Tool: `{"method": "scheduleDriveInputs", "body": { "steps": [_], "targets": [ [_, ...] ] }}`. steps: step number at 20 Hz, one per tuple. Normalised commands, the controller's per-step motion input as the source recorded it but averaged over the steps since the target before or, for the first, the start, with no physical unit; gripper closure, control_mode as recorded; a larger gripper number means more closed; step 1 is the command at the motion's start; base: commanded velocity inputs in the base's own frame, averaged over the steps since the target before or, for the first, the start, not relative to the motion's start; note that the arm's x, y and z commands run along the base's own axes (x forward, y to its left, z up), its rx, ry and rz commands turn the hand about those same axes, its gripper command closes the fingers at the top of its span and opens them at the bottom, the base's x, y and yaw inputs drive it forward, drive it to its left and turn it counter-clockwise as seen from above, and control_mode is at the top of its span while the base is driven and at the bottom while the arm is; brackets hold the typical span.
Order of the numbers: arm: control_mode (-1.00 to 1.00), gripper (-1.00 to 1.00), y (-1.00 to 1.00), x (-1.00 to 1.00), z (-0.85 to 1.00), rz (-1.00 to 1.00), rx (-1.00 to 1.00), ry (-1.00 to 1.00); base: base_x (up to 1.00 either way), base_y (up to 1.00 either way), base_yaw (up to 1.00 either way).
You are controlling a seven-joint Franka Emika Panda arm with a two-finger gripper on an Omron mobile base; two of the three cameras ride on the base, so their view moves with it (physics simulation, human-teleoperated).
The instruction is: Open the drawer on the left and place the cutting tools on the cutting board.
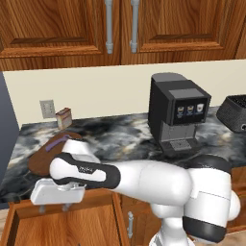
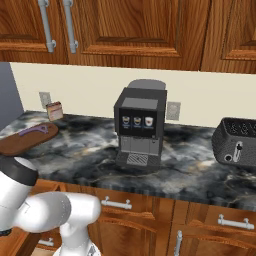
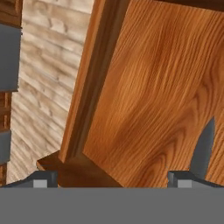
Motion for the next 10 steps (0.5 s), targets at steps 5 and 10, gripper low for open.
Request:
{"method": "scheduleDriveInputs", "body": {
  "steps": [5, 10],
  "targets": [
    [-1.00, -1.00, -0.15, -0.62, 0.00, -0.06, -0.08, -0.01, 0.00, 0.00, 0.00],
    [-1.00, -1.00, -0.25, -0.53, -0.04, -0.04, -0.12, -0.01, 0.00, 0.00, 0.00]
  ]
}}
